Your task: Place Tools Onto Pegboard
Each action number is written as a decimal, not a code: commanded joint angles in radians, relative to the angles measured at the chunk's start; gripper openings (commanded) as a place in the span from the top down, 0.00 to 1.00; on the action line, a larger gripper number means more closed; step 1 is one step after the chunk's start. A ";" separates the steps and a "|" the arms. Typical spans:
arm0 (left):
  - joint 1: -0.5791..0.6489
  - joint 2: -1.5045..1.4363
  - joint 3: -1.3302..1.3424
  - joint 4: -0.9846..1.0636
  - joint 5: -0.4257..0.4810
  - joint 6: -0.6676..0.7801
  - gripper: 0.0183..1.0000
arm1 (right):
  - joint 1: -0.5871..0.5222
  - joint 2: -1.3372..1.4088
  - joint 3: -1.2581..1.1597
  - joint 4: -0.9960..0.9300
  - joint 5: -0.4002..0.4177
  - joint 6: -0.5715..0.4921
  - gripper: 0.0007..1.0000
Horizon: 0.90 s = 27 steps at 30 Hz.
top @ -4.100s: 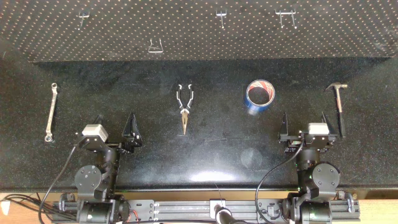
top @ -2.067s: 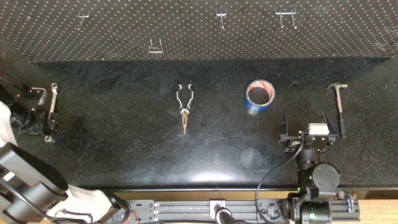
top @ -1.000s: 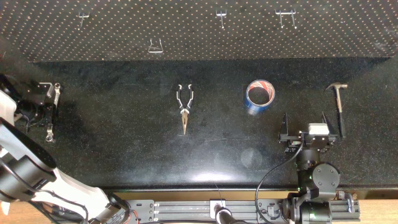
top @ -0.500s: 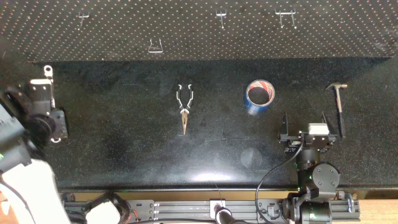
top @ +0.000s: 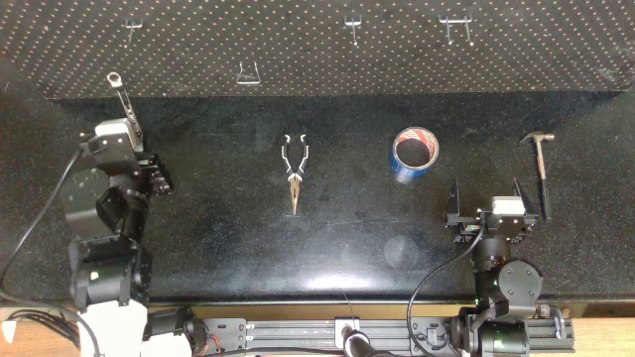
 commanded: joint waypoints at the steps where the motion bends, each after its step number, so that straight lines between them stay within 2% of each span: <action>1: 0.000 0.031 0.001 0.027 -0.066 -0.016 0.99 | -0.004 -0.007 -0.006 -0.002 0.006 -0.006 0.02; 9: 0.000 0.254 0.008 0.224 -0.054 -0.039 0.99 | -0.004 -0.007 -0.006 -0.002 0.006 -0.006 0.03; 18: -0.001 0.376 0.105 0.227 -0.037 -0.039 0.99 | -0.004 -0.007 -0.006 -0.002 0.006 -0.006 0.02; 21: -0.002 0.376 0.105 0.219 0.017 -0.039 0.99 | -0.004 -0.007 -0.006 -0.002 0.006 -0.006 0.03; 27: -0.002 0.375 0.105 0.243 0.051 -0.039 0.99 | -0.004 -0.007 -0.006 -0.002 0.006 -0.006 0.03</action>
